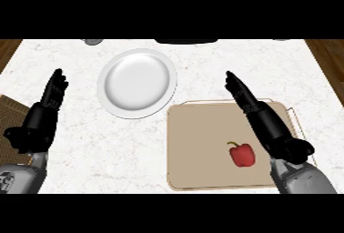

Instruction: Pick the bell pepper from the tray and place it in the plate

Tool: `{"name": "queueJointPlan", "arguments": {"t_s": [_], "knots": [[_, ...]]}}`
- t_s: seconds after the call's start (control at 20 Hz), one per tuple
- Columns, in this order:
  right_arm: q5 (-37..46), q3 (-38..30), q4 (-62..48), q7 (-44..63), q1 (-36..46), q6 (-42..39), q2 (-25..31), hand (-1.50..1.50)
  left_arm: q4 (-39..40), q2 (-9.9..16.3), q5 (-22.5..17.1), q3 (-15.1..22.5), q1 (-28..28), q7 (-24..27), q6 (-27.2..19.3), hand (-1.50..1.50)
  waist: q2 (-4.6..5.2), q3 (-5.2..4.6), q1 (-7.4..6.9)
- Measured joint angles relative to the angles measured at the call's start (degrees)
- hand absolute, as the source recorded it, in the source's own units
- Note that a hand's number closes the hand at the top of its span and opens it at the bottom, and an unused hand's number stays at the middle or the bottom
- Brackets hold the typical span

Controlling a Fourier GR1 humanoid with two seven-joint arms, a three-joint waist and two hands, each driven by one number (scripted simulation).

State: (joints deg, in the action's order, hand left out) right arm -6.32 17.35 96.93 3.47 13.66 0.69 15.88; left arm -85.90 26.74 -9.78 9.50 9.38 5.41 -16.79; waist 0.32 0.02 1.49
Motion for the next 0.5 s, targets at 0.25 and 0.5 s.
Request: {"name": "queueJointPlan", "arguments": {"t_s": [0.25, 0.5], "knots": [[2.4, 7.8, -0.5, -3.4, 2.1, -3.1, -4.8, 1.5, -1.2, 1.0, -1.1, -0.8, 3.0, -1.6, 3.4, 0.0, -0.21, 0.01, -1.65], [20.2, 14.4, -2.7, -1.5, 5.8, -1.1, 2.2, 1.5, -1.7, 1.3, -2.7, -0.7, 4.3, -3.7, 5.4, 0.0, -1.41, -0.53, -0.91]]}}
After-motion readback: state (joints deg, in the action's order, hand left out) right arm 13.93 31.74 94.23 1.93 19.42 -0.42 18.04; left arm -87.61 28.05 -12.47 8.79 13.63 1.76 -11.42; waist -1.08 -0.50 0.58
